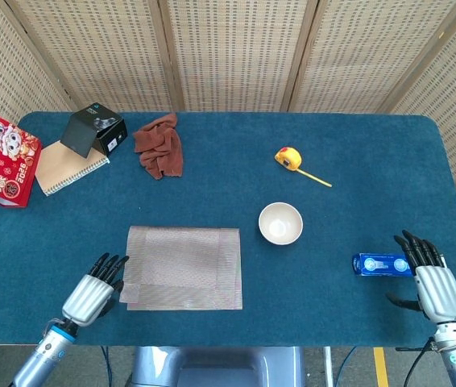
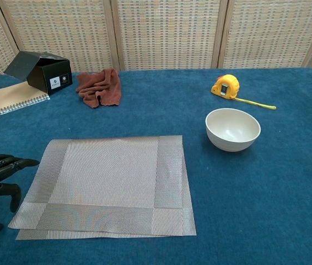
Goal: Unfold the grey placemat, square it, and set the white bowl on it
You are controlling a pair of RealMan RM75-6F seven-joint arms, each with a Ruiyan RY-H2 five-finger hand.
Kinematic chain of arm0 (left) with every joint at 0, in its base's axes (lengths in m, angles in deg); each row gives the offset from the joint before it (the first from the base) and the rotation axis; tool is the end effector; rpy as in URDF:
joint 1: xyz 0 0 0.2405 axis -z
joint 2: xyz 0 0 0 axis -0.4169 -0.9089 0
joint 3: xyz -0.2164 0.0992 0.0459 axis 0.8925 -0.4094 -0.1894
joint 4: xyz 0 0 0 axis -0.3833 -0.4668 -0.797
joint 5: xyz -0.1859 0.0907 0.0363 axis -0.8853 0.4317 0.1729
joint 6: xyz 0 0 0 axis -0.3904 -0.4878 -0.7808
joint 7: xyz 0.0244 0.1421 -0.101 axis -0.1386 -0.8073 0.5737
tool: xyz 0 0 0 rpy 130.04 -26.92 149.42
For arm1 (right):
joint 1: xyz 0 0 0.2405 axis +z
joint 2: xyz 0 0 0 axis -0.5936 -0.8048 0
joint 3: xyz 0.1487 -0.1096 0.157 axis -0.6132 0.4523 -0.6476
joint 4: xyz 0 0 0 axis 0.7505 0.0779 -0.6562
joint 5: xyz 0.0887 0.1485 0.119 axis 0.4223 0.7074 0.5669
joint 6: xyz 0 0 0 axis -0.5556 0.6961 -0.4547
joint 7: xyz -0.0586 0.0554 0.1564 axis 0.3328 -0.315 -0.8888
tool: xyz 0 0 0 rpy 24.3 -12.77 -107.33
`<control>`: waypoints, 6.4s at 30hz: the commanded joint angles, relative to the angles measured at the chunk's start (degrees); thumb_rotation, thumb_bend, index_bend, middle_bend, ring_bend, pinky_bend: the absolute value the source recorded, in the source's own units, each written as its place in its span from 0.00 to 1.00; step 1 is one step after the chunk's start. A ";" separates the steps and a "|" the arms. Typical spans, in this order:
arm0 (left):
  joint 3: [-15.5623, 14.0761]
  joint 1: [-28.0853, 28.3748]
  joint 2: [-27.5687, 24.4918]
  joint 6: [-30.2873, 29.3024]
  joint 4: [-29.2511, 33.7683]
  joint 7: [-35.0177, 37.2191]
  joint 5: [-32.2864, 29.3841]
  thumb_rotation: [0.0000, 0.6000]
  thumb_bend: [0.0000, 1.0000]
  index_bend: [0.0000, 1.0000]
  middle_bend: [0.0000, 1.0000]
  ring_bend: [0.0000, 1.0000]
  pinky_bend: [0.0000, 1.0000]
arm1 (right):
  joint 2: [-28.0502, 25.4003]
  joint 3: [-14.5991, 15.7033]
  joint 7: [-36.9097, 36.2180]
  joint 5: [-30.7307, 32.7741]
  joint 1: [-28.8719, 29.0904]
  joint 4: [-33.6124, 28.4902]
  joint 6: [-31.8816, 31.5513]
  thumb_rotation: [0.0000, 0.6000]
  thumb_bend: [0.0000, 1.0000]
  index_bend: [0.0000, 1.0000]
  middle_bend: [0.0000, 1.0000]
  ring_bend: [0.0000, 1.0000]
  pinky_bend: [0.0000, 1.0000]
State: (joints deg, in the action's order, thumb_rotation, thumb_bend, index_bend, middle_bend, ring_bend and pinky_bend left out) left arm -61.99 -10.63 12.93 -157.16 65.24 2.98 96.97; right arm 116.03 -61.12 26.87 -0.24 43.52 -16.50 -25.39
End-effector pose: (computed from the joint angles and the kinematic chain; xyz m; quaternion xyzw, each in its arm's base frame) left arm -0.2692 0.2042 -0.0374 -0.7968 -0.2806 -0.3148 0.4327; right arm -0.3068 -0.2192 0.1273 0.5964 -0.4486 0.4022 0.5303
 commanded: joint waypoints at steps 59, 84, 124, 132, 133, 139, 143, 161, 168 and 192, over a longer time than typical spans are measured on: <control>0.44 1.19 3.58 1.18 1.11 -6.28 -0.94 1.00 0.45 0.53 0.00 0.00 0.00 | -0.58 -0.06 -1.33 -0.01 -0.02 -0.37 0.22 1.00 0.09 0.01 0.00 0.00 0.00; 0.96 1.31 3.73 -0.05 1.07 -5.70 -1.18 1.00 0.53 0.57 0.00 0.00 0.00 | -0.77 0.01 -1.21 0.16 0.07 -0.85 0.63 1.00 0.09 0.01 0.00 0.00 0.00; 27.45 25.73 1.79 18.51 2.66 -13.90 -28.16 1.00 0.53 0.57 0.00 0.00 0.00 | 0.09 -1.51 -0.27 3.68 0.65 1.38 2.38 1.00 0.09 0.01 0.00 0.00 0.00; 32.34 33.08 6.72 21.22 -7.47 -18.06 -35.70 1.00 0.53 0.57 0.00 0.00 0.00 | 0.76 -1.96 -0.13 4.97 1.21 2.67 3.81 1.00 0.09 0.01 0.00 0.00 0.00; 32.80 33.86 7.44 21.20 -8.64 -18.93 -36.79 1.00 0.53 0.57 0.00 0.00 0.00 | 0.81 -1.96 -0.10 5.09 1.23 2.76 3.93 1.00 0.09 0.01 0.00 0.00 0.00; 33.84 37.38 12.24 19.11 -15.56 -24.51 -41.07 1.00 0.52 0.57 0.00 0.00 0.00 | 1.15 -1.96 0.20 5.45 1.43 3.18 4.57 1.00 0.09 0.01 0.00 0.00 0.00; 33.10 38.40 14.66 17.43 -19.13 -26.19 -41.40 1.00 0.51 0.46 0.00 0.00 0.00 | 1.15 -2.06 0.20 5.74 1.44 3.24 4.72 1.00 0.09 0.01 0.00 0.00 0.00; 31.13 38.95 17.56 14.46 -25.30 -26.04 -41.47 1.00 0.49 0.32 0.00 0.00 0.00 | 1.04 -1.95 0.26 5.28 1.36 2.62 4.45 1.00 0.09 0.01 0.00 0.00 0.00; 30.60 38.06 16.18 12.00 -22.97 -23.49 -39.90 1.00 0.49 0.22 0.00 0.00 0.00 | 1.04 -2.09 0.27 5.67 1.42 2.77 4.73 1.00 0.09 0.01 0.00 0.00 0.00; 12.54 12.15 -12.16 -8.02 19.04 -10.56 -23.26 1.00 0.32 0.14 0.00 0.00 0.00 | 2.71 -0.09 3.44 2.58 1.43 2.46 4.28 1.00 0.09 0.04 0.00 0.00 0.00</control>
State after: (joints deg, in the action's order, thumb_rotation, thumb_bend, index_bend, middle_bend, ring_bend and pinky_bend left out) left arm -46.06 5.58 4.72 -161.27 79.72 -8.48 70.75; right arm 118.58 -61.39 30.10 2.56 44.94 -13.98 -21.04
